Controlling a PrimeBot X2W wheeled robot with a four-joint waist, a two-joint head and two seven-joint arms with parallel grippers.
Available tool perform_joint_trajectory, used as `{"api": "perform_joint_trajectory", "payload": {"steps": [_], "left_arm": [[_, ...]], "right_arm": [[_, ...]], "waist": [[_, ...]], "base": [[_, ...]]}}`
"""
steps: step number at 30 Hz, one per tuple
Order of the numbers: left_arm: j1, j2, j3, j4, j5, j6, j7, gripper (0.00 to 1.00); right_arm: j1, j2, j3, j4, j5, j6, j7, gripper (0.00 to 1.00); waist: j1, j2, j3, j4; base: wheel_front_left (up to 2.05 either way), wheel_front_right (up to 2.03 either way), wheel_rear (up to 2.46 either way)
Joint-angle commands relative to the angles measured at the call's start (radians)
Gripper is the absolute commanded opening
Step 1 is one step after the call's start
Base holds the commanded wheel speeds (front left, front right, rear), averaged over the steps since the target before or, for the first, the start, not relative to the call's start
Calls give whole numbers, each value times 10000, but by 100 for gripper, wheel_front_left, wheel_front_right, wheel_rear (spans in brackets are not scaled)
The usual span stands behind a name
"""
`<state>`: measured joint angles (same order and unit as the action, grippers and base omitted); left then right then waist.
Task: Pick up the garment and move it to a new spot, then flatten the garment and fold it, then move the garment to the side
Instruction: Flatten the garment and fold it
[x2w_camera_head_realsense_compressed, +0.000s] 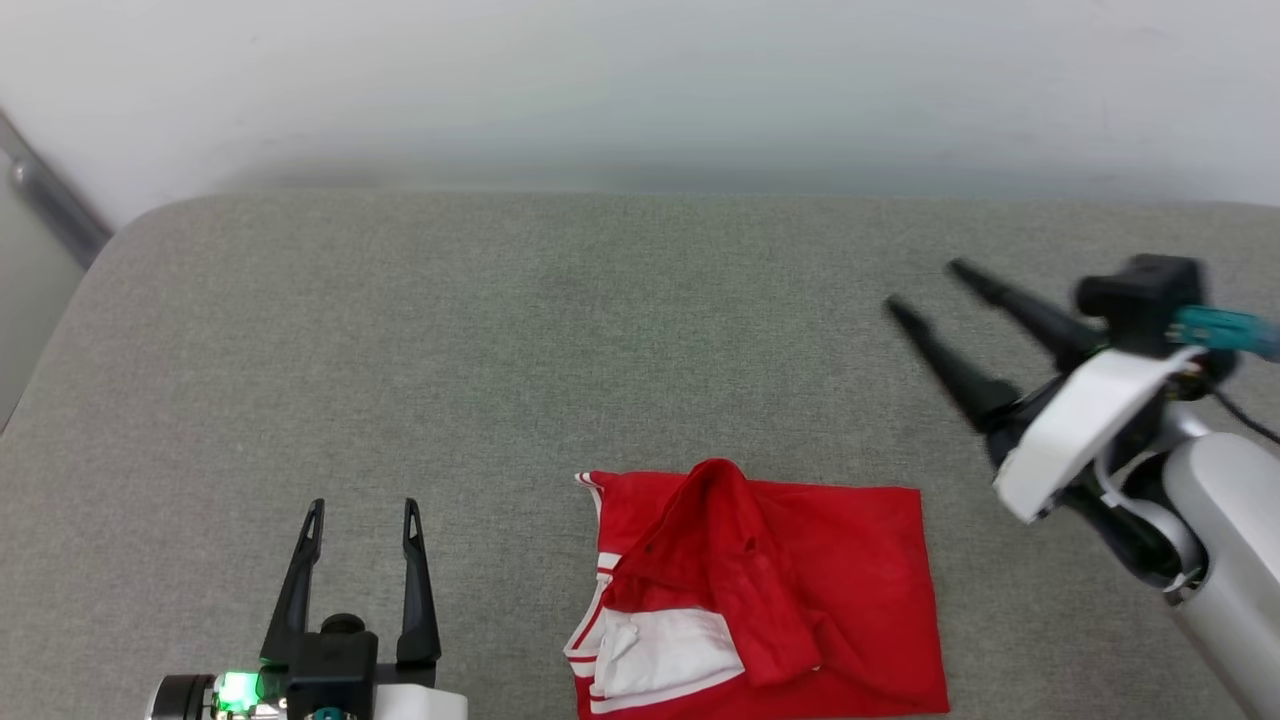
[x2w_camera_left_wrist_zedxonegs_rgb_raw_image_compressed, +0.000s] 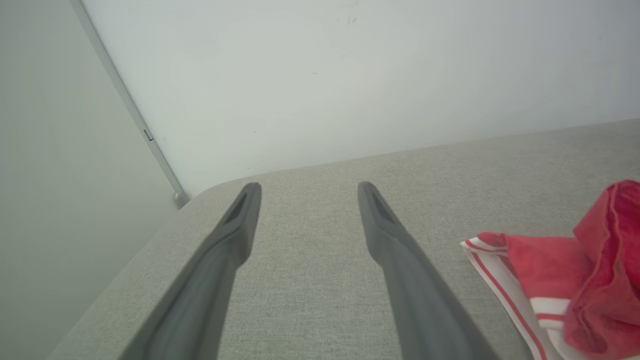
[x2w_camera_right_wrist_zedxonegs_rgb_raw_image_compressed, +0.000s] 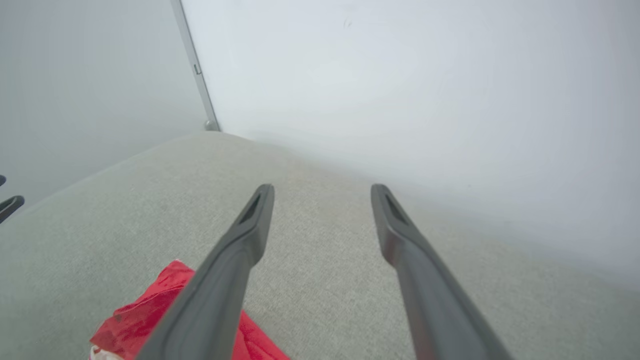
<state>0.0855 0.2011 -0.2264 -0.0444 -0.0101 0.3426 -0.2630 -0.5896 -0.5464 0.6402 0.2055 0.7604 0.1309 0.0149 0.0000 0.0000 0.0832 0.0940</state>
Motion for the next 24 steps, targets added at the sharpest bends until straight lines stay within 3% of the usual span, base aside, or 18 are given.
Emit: {"api": "perform_joint_trajectory", "payload": {"steps": [1, 4, 8, 15, 24], "left_arm": [[122, 27, 23, -33, 45, -20, -23, 100], [170, 29, 36, -75, 61, -8, -23, 100], [313, 70, 6, -124, 84, -30, -23, 100], [461, 111, -97, -260, 152, -29, -23, 100], [642, 176, -182, -475, 77, -52, -23, 100]], "right_arm": [[267, 157, -382, 207, -386, -4, -469, 100], [805, 564, -1733, 829, -1605, -4, -1784, 100], [1615, 1230, -3301, 1099, -3105, -6, -2621, 100], [3472, 2675, -5519, -599, -4891, -4, -2796, 100], [5688, 4060, -6694, -1759, -5545, -4, -2796, 100]], "waist": [[0, 0, -67, -58], [0, 0, -163, -125], [0, 0, -305, -202], [0, 0, -441, -263], [0, 0, -652, -304]], "base": [[0, 0, 0], [0, 0, 0], [0, 0, 0], [0, 0, 0], [0, 0, 0]]}}
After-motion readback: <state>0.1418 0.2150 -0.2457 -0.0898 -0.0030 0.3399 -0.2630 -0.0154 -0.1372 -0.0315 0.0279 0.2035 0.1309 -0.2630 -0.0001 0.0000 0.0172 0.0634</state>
